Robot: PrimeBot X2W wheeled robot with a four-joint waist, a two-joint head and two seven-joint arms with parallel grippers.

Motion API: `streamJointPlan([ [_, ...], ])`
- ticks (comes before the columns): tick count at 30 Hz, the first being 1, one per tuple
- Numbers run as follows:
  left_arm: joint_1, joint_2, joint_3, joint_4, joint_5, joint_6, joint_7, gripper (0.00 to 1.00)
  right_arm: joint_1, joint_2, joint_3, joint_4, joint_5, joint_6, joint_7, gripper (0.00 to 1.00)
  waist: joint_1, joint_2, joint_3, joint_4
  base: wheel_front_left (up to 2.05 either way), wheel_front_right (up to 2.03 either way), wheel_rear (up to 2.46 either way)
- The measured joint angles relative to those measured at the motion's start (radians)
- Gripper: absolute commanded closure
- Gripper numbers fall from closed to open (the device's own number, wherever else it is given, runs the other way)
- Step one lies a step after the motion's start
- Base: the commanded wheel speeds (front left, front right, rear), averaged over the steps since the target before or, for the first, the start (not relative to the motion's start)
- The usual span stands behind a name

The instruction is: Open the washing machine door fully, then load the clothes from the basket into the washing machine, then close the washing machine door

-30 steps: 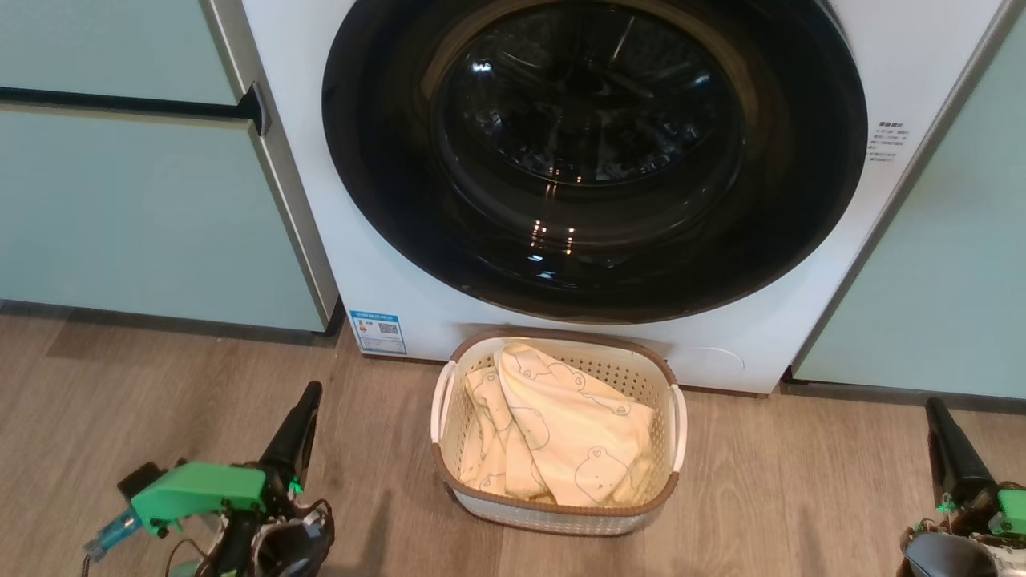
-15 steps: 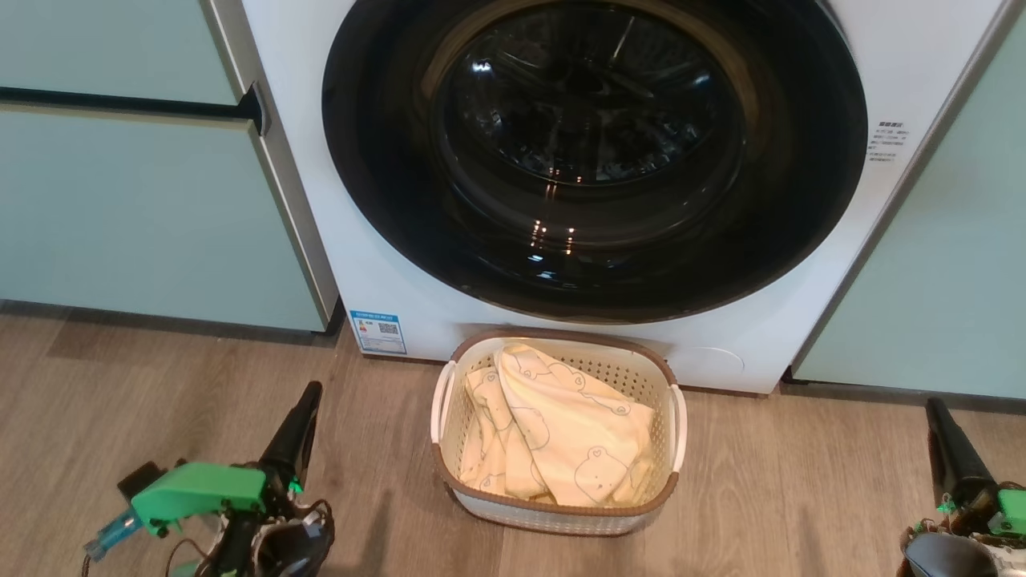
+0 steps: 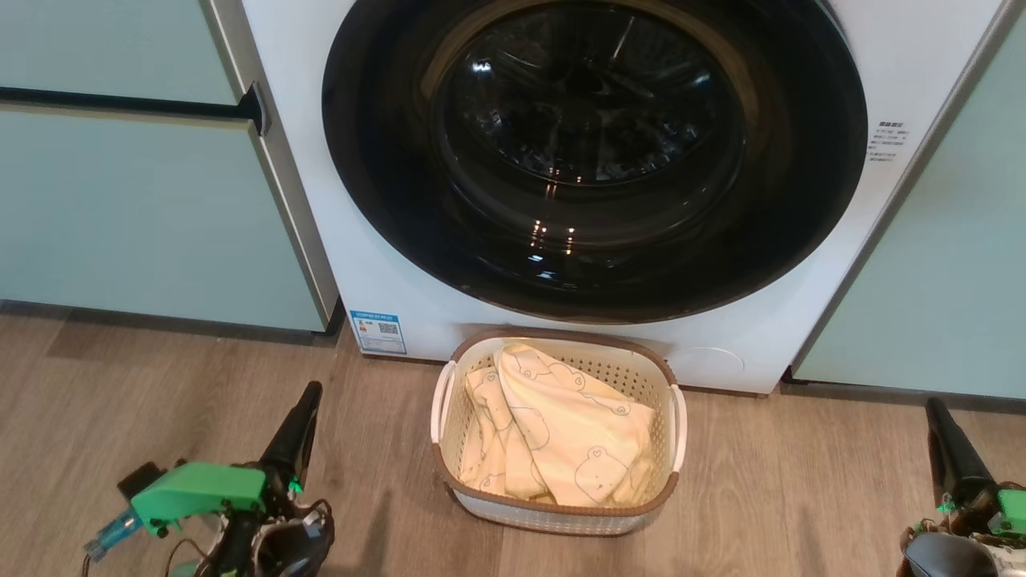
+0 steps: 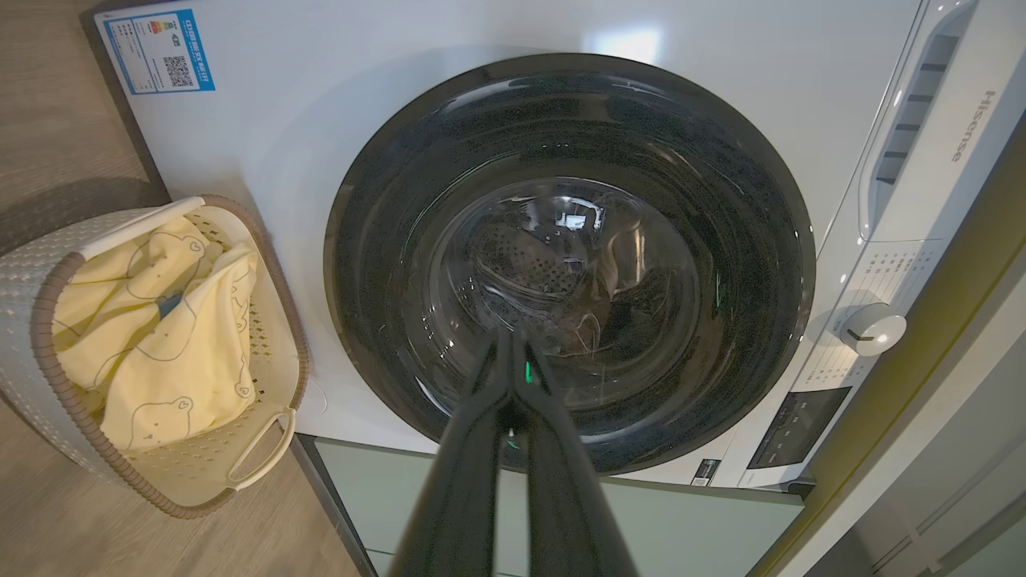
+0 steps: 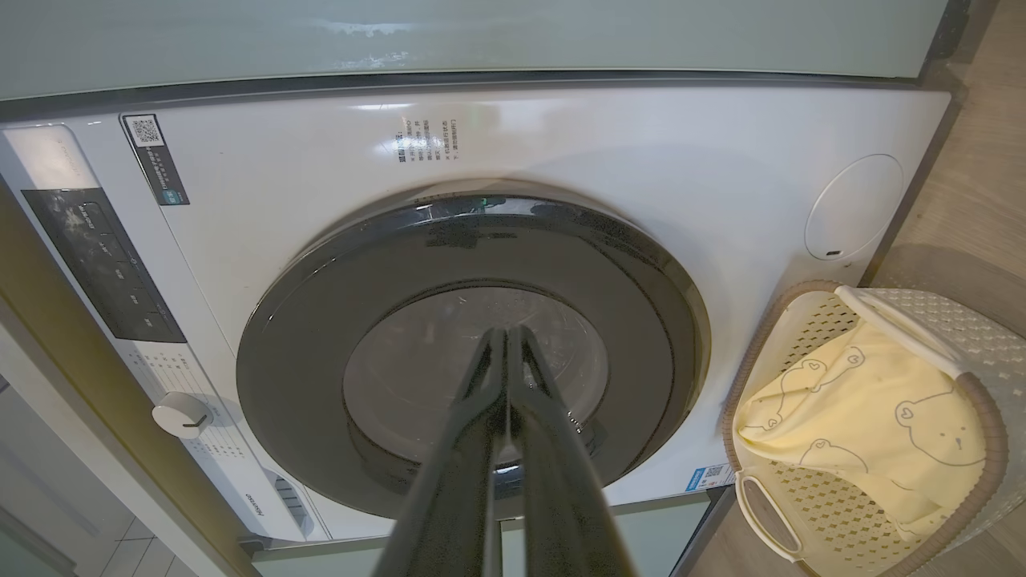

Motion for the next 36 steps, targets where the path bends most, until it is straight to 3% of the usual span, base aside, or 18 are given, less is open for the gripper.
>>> streamJointPlan([
  [36,0.0,0.0,0.0,0.0,0.0,0.0,0.0,1.0,0.0,0.0,0.0,0.0,0.0,0.0,0.0,1.0,0.0,0.0,0.0,0.0,0.0,0.0,0.0],
])
